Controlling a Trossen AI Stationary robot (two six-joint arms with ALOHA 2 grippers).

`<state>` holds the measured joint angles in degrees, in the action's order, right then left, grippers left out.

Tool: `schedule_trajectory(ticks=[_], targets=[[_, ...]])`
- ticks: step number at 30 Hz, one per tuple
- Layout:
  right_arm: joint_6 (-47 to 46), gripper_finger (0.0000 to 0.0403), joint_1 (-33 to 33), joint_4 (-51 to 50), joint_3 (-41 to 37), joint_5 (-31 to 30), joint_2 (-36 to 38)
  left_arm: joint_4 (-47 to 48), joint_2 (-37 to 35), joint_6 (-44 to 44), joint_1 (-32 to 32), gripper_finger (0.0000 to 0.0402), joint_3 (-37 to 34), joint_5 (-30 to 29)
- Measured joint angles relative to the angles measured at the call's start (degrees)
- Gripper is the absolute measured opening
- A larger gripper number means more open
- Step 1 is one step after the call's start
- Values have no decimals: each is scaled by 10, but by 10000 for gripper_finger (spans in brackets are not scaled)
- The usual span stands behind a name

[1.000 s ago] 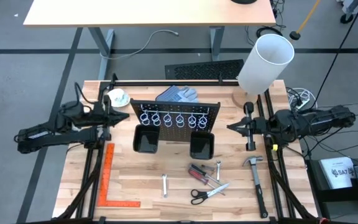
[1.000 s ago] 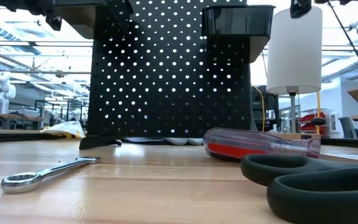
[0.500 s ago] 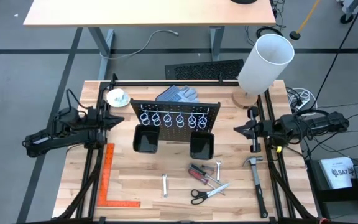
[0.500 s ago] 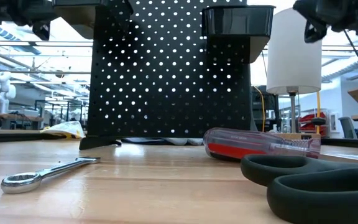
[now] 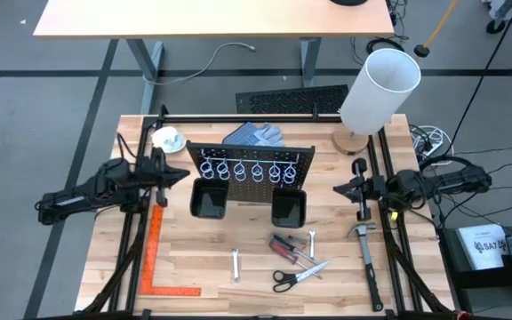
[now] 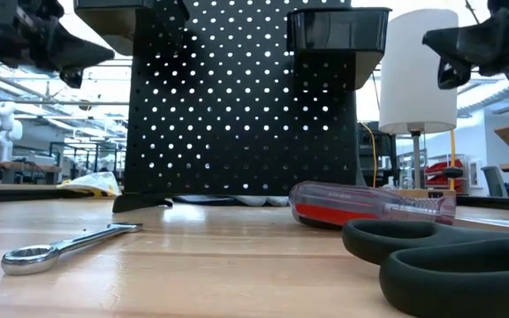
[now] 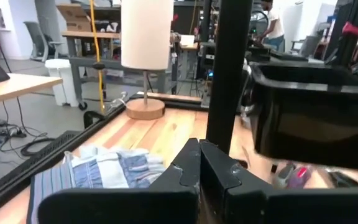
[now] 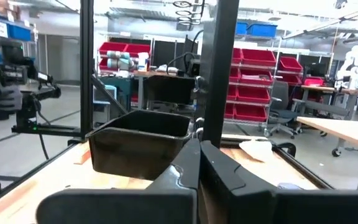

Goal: Hang tools onto peg board
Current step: Return to Home Position

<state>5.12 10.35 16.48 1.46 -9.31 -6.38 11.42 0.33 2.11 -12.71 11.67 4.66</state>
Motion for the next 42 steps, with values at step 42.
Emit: schedule_trajectory(ticks=[42], targets=[[-118, 7, -40, -140, -5, 5, 52, -55, 0, -10, 0, 35, -88, -11]])
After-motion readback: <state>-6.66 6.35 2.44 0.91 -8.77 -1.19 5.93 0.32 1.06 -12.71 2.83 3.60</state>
